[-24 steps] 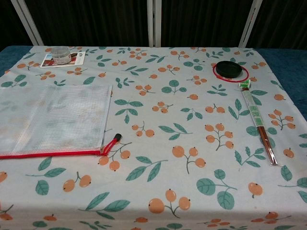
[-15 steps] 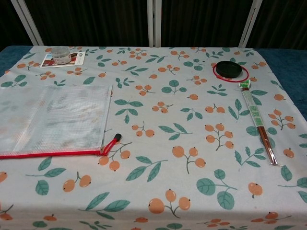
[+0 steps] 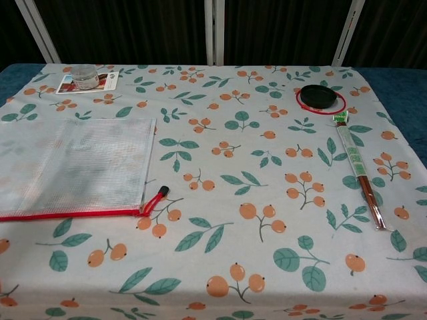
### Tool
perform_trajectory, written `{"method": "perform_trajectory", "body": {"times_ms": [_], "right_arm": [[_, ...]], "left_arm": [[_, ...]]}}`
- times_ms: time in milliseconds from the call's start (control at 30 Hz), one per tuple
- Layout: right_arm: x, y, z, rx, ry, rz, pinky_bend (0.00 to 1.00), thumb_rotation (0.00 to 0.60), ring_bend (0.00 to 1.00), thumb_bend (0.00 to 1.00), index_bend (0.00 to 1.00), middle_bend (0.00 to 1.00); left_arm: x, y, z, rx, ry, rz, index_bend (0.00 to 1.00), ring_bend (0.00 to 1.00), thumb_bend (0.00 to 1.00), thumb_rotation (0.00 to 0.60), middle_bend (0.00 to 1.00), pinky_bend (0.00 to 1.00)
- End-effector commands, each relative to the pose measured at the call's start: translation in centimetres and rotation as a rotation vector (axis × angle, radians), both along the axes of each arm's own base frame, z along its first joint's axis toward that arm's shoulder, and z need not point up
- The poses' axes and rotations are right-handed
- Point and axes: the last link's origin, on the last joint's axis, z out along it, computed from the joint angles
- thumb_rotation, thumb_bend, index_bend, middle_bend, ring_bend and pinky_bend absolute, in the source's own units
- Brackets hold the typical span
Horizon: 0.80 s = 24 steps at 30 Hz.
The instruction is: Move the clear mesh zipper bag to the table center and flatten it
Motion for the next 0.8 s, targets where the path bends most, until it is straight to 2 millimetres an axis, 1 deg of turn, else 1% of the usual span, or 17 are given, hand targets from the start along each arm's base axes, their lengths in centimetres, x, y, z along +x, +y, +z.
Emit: {"method": "perform_trajectory", "body": {"times_ms": [33, 67, 167, 300, 433, 533, 667, 800], "right_arm": [[0.0, -0.1, 0.1, -0.001, 0.003, 0.005, 0.00, 0.600, 0.00, 0.16, 0.04, 0.08], [0.0, -0.1, 0.1, -0.001, 0.004, 0.005, 0.00, 0.600, 0.00, 0.16, 0.04, 0.08], [-0.2, -0.1, 0.2, -0.001, 0.004, 0.001, 0.00, 0.600, 0.00, 0.16, 0.04, 0.08], [-0.6, -0.1, 0.3, -0.001, 0.002, -0.004, 0.00, 0.600, 0.00, 0.16, 0.04, 0.08], [-0.9, -0.1, 0.3, 0.001, -0.004, -0.012, 0.00, 0.600, 0.00, 0.16, 0.04, 0.08], [-1.0, -0.1, 0.3, -0.001, -0.004, -0.010, 0.00, 0.600, 0.00, 0.16, 0.04, 0.08], [-1.1, 0.0, 0.3, 0.001, 0.009, -0.009, 0.00, 0.600, 0.00, 0.16, 0.04, 0.08], [-1.2, 0.0, 0.5, -0.004, 0.009, -0.013, 0.00, 0.600, 0.00, 0.16, 0.04, 0.08]], "left_arm": [[5.7, 2.4, -3.4, -0.151, -0.054, -0.123, 0.36, 0.09, 0.15, 0.600, 0.13, 0.14], [6.8, 2.8, -4.4, -0.191, -0.063, -0.127, 0.36, 0.09, 0.15, 0.600, 0.13, 0.14], [8.8, 3.7, -6.8, -0.282, -0.071, -0.121, 0.37, 0.09, 0.15, 0.600, 0.13, 0.14], [9.9, 4.3, -9.8, -0.360, -0.018, -0.087, 0.38, 0.09, 0.15, 0.600, 0.13, 0.14], [10.9, 4.1, -12.3, -0.417, 0.013, -0.021, 0.38, 0.09, 0.15, 0.600, 0.13, 0.14], [11.3, 4.0, -13.8, -0.411, 0.045, 0.027, 0.38, 0.09, 0.14, 0.600, 0.13, 0.14], [11.5, 3.7, -15.1, -0.385, 0.078, 0.107, 0.38, 0.09, 0.14, 0.600, 0.13, 0.14], [11.4, 3.8, -15.8, -0.363, 0.104, 0.155, 0.38, 0.09, 0.14, 0.600, 0.13, 0.14]]}}
